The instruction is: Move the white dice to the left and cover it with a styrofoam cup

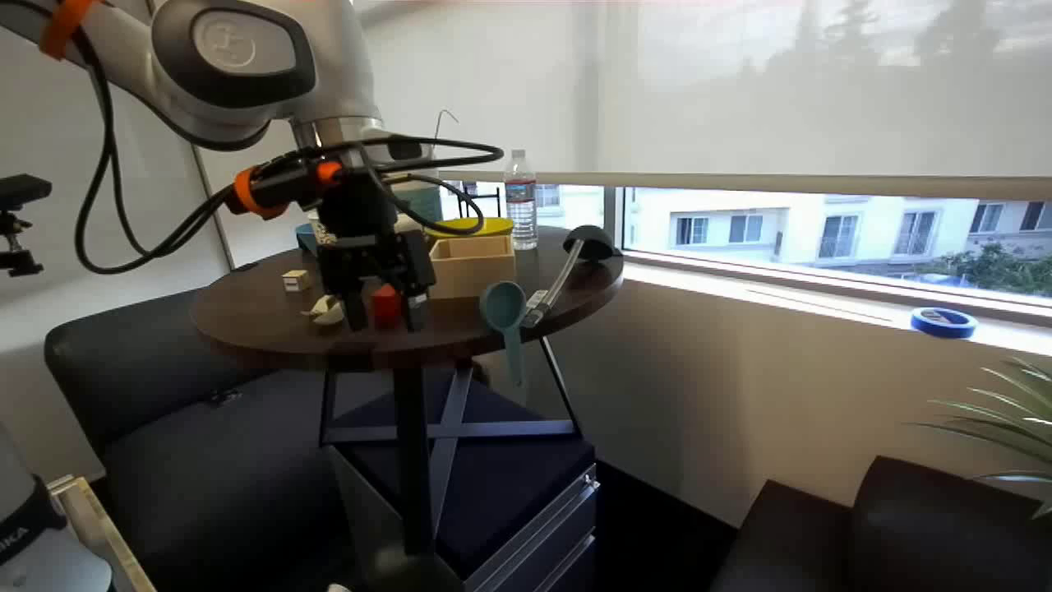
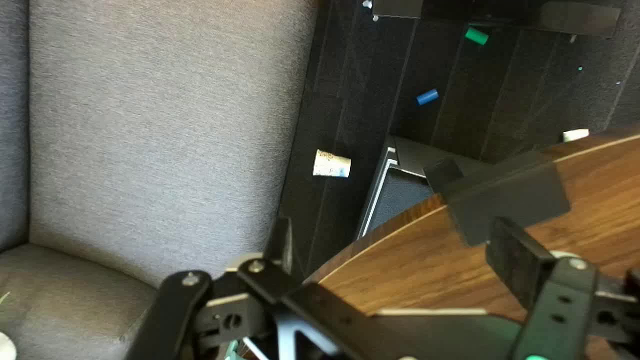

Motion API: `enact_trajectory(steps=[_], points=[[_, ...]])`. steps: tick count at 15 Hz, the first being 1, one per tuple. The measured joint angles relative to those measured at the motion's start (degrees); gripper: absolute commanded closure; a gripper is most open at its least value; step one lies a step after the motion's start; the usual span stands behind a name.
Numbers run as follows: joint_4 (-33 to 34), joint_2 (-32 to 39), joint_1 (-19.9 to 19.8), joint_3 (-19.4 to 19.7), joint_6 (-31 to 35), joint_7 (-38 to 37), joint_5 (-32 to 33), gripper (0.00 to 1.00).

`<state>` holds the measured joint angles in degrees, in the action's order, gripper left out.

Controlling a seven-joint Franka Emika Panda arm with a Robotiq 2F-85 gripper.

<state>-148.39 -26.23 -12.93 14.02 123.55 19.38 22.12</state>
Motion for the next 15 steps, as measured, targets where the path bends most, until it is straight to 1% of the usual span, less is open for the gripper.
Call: enact_trajectory(steps=[7,11,13,15], points=[[0.1,0.0,-0.2,0.0,0.0,-0.4,0.3,0.00],[0.2,-1.4,-1.9,-0.7,0.1,-1.3,5.8,0.00],[-0.2,-3.5,-1.4,-1.4,0.1,-0.4,6.4,0.00],[-1.2,-6.5,1.0,-2.0,0.1,1.9,5.5,0.00]])
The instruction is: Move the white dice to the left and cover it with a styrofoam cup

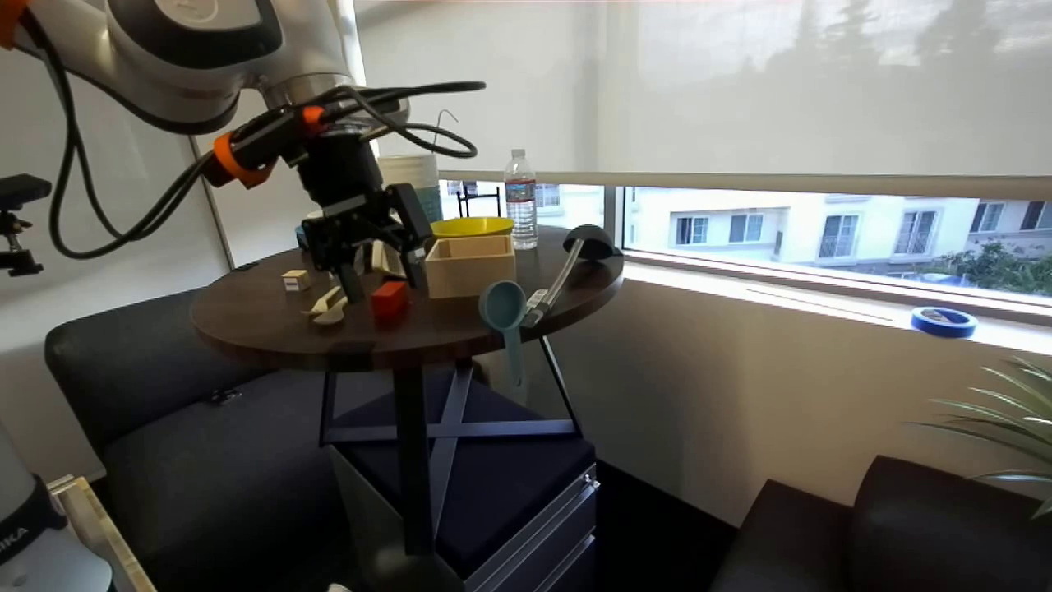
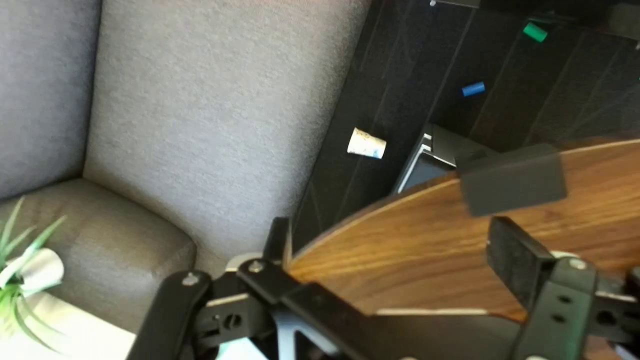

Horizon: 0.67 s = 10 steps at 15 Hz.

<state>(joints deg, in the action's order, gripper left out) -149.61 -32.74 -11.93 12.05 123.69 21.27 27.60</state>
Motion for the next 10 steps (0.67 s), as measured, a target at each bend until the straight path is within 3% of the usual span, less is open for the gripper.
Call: enact_trajectory(steps=[5,10], points=[[-3.9,-6.8,9.8,-0.2,-0.6,7.0,-8.3,0.00],[-4.9,-8.0,20.8,-0.3,-0.5,11.2,-18.8,0.00]])
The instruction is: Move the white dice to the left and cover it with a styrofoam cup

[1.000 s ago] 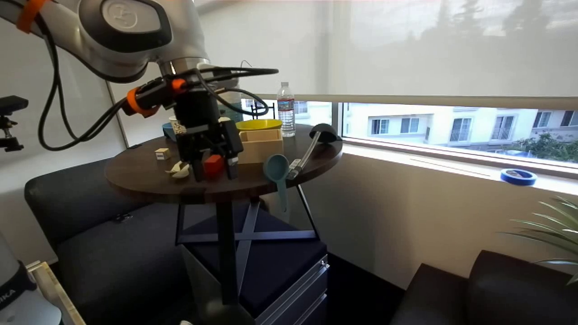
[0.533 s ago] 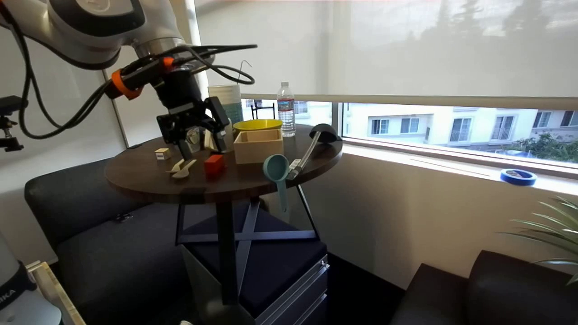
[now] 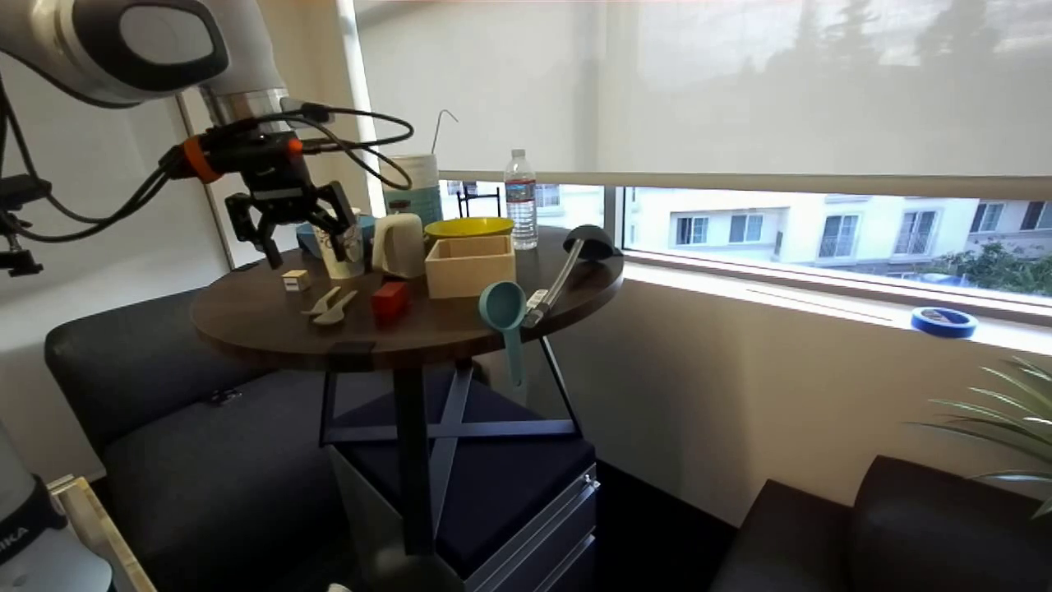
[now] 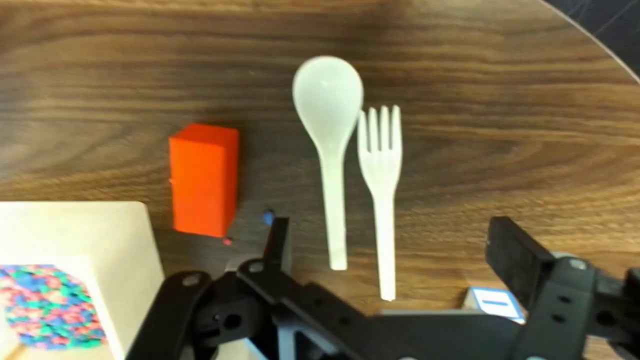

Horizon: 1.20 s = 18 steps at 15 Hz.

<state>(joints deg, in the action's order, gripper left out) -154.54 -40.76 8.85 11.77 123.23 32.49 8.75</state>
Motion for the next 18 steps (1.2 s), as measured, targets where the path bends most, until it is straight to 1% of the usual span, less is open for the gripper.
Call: enact_trajectory(steps=[2,4,7,12,16,18], points=[[0.1,1.1,3.2,-0.4,-0.5,0.0,-3.9,0.00],[0.3,2.8,4.9,-1.0,-0.9,0.0,-6.3,0.00],[0.5,4.2,5.2,-1.2,-0.9,0.0,-7.0,0.00],[0.4,4.2,5.0,-1.9,-0.9,0.0,-7.3,0.00],[0.3,4.2,5.8,-5.4,-0.1,-1.6,-10.6,0.00],[0.3,4.3,6.1,-7.4,1.7,-4.3,-11.5,0.00]])
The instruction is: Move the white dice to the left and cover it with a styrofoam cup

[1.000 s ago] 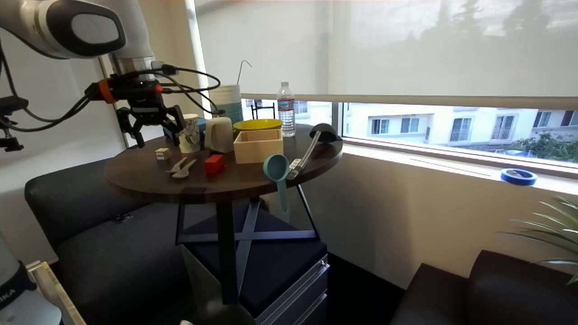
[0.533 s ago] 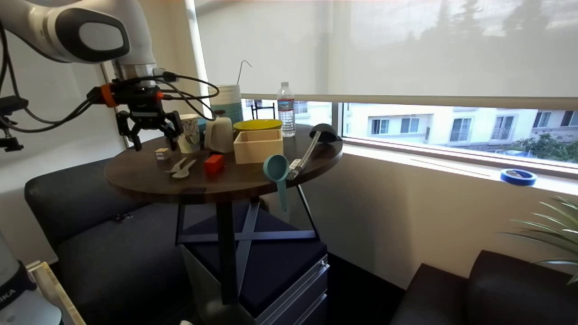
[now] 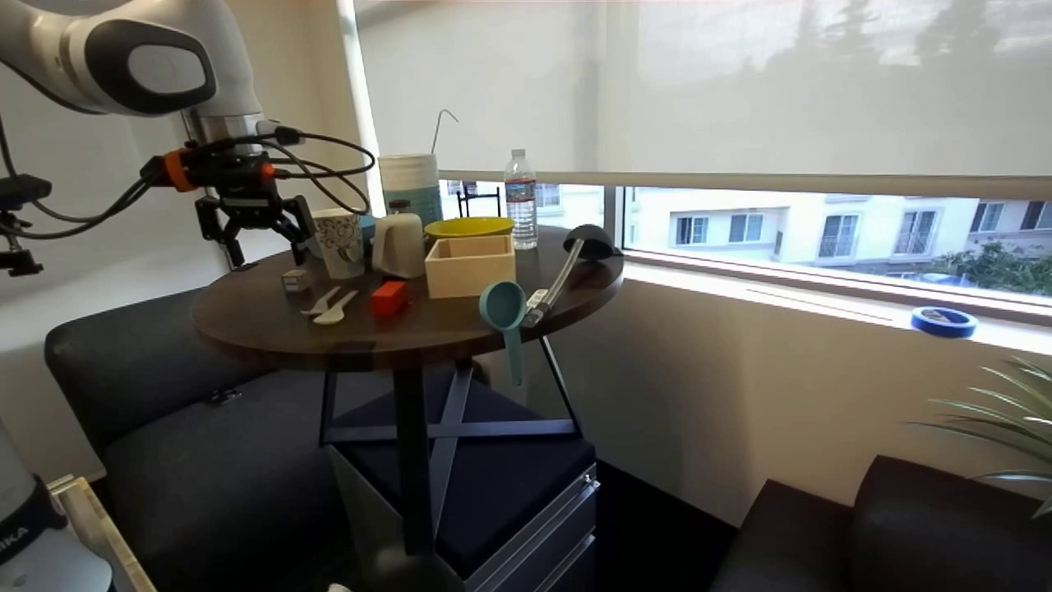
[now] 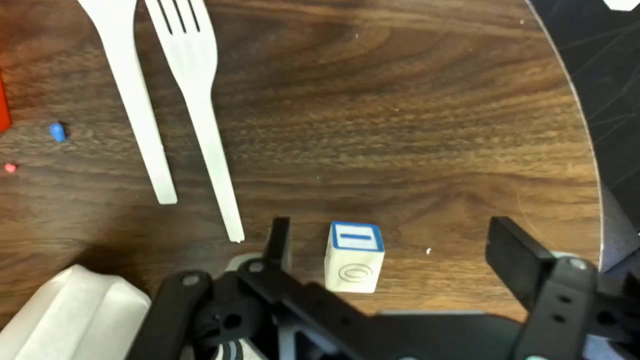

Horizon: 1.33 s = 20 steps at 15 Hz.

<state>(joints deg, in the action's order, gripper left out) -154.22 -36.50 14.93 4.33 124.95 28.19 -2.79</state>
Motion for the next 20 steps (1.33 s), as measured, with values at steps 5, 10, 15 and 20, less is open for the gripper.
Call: enact_trajectory(steps=[5,10,15,20], points=[[-0.2,2.8,-0.2,-1.6,8.3,-6.7,-0.8,0.00],[0.0,7.0,-0.5,-1.5,11.1,-8.0,-2.0,0.00],[0.2,9.6,-0.6,-1.5,12.6,-8.3,-2.0,0.50],[0.5,10.6,-0.6,-1.8,12.9,-8.3,-2.0,0.84]])
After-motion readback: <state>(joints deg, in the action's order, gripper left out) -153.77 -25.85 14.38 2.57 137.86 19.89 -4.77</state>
